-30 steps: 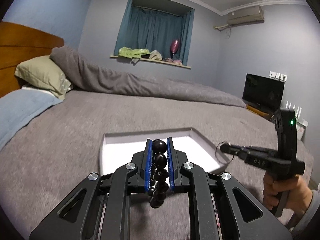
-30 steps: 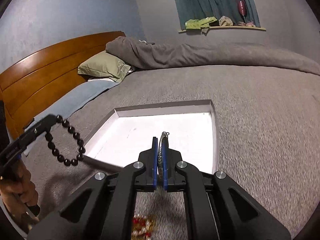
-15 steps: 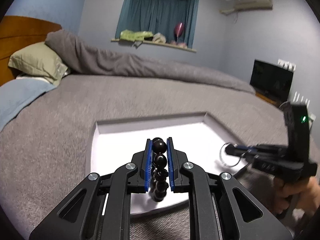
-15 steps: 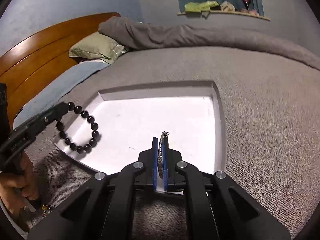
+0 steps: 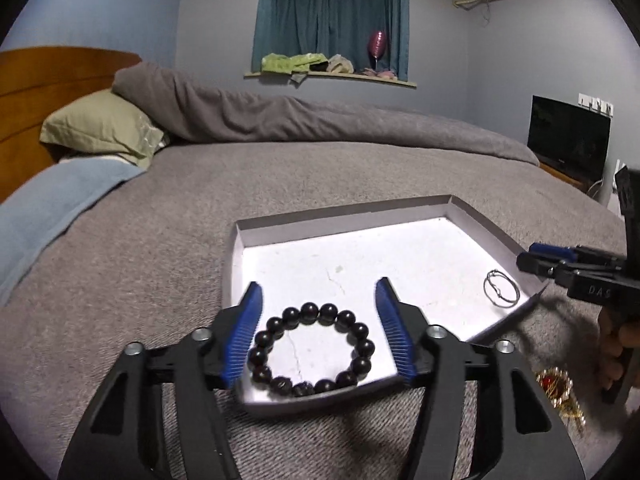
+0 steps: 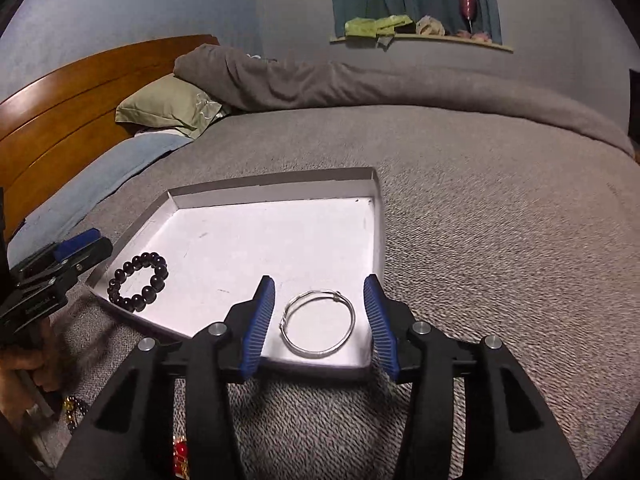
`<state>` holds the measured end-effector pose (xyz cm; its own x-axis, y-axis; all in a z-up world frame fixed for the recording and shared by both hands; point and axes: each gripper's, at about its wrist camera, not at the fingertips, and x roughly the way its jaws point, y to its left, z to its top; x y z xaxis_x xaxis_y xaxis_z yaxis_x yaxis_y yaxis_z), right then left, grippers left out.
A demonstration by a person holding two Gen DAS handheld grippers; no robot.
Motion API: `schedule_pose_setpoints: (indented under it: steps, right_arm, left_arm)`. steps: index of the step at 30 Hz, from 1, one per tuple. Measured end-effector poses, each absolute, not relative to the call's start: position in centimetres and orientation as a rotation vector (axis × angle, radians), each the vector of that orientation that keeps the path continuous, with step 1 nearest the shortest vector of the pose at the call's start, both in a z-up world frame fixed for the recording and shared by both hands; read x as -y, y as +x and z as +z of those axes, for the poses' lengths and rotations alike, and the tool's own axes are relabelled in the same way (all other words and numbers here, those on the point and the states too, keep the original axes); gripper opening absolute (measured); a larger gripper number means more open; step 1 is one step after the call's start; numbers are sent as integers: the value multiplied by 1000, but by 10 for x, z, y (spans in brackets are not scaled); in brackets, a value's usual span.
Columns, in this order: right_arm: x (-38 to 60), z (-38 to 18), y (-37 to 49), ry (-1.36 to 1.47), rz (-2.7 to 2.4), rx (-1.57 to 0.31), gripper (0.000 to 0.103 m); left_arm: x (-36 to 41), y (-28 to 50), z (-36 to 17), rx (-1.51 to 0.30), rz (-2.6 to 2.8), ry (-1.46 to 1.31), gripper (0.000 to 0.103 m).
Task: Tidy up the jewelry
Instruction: 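Grasp the brown beaded bracelet with the left gripper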
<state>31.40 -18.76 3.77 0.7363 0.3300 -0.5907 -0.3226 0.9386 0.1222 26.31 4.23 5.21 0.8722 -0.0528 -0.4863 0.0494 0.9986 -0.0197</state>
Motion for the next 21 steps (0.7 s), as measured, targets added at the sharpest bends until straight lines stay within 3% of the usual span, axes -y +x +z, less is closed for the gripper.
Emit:
schedule_pose_setpoints:
  steps: [21]
  right_arm:
    - [181, 34, 231, 11, 417, -636, 53]
  left_arm:
    - [-53, 158, 43, -522, -196, -80, 61]
